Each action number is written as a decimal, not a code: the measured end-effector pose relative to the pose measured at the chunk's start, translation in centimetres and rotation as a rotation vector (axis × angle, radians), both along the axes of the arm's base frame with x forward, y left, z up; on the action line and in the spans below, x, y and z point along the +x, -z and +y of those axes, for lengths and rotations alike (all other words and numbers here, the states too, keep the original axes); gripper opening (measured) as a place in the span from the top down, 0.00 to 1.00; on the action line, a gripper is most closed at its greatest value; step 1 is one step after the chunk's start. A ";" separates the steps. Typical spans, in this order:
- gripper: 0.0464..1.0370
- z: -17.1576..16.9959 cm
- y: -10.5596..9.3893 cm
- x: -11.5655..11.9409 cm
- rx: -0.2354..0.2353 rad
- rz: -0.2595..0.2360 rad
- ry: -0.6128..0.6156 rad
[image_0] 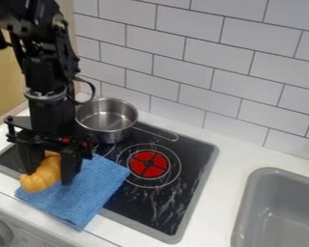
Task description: Put the bread in the silver pot
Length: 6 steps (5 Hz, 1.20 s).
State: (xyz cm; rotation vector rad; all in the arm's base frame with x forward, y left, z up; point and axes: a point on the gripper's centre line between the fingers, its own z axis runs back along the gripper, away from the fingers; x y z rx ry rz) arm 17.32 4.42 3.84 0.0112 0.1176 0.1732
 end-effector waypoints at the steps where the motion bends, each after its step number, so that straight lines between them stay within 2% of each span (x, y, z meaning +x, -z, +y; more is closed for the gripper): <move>1: 0.42 0.6 -1.4 1.3 0.024 -0.018 -0.028; 2: 0.42 0.8 -2.2 3.4 0.016 -0.054 -0.059; 3: 0.42 1.5 -1.9 6.5 0.046 -0.071 -0.144; 4: 0.42 1.8 -1.3 10.8 0.045 -0.099 -0.174; 5: 0.42 1.9 -1.3 13.7 0.018 -0.101 -0.174; 6: 0.42 1.7 -0.8 15.6 -0.003 -0.067 -0.151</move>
